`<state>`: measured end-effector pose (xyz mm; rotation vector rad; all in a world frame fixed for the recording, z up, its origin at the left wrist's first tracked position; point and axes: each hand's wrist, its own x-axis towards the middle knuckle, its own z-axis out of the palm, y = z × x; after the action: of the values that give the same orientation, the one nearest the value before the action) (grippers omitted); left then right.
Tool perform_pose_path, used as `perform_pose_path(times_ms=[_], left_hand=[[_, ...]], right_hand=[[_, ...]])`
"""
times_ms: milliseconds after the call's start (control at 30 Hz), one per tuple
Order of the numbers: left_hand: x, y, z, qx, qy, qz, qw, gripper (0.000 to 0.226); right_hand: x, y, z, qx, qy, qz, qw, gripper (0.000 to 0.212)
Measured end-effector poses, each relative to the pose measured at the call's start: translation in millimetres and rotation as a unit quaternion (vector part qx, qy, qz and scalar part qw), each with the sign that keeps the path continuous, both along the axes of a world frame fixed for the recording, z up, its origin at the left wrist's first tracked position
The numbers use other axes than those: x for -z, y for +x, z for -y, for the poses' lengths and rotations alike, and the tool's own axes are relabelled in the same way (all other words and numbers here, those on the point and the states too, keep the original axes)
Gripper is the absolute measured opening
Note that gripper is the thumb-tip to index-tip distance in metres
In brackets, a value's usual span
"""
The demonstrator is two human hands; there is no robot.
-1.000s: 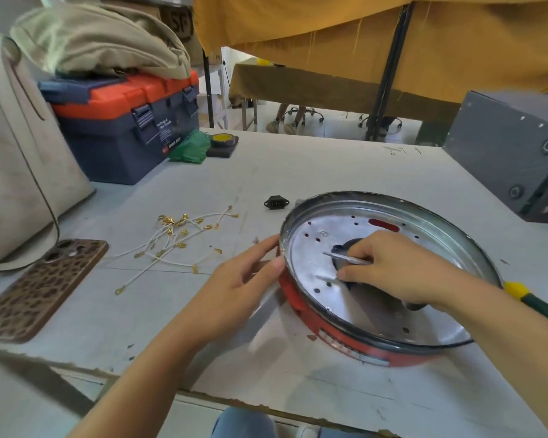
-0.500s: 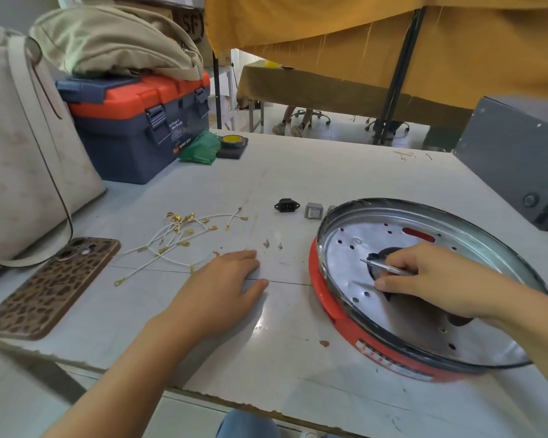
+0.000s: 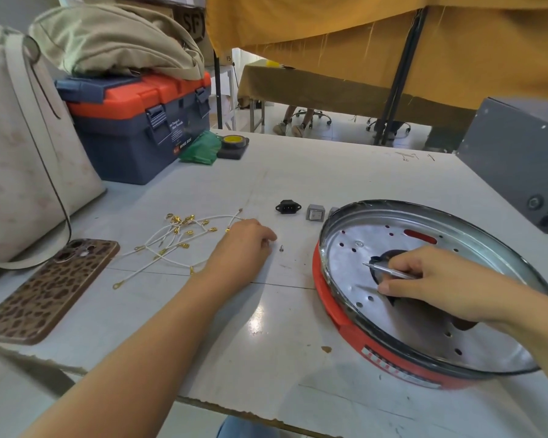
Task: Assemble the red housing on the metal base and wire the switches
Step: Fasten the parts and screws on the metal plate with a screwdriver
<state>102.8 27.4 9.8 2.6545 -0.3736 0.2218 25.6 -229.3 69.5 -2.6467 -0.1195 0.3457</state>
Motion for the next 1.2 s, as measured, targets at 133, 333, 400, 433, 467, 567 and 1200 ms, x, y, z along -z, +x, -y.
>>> perform_pose_path(times_ms=[133,333,400,433,467,567,1200], left_hand=[[2,1,-3,0.001,0.004,0.018,1.0,0.018],[3,-2,-5,0.002,0.026,0.026,0.999,0.018],[4,-3,-4,0.006,0.027,0.026,0.999,0.017],[4,-4,-3,0.004,0.024,0.028,0.999,0.018],[5,-5,-2,0.002,0.02,0.034,0.999,0.019],[5,-4,3,0.025,0.023,0.075,0.997,0.025],[-22,-25,2,0.015,-0.258,0.09,0.962,0.009]], right_hand=[[0,1,-1,0.001,0.003,-0.005,1.0,0.032],[-1,2,-7,0.004,0.007,-0.01,1.0,0.03],[-1,3,-9,0.004,0.008,-0.01,1.0,0.031],[-1,3,-10,0.003,0.008,-0.01,1.0,0.032],[-2,3,-10,0.003,0.009,-0.01,1.0,0.032],[-2,2,-11,0.004,0.009,-0.011,1.0,0.032],[-6,16,-50,0.01,0.024,-0.03,0.999,0.029]])
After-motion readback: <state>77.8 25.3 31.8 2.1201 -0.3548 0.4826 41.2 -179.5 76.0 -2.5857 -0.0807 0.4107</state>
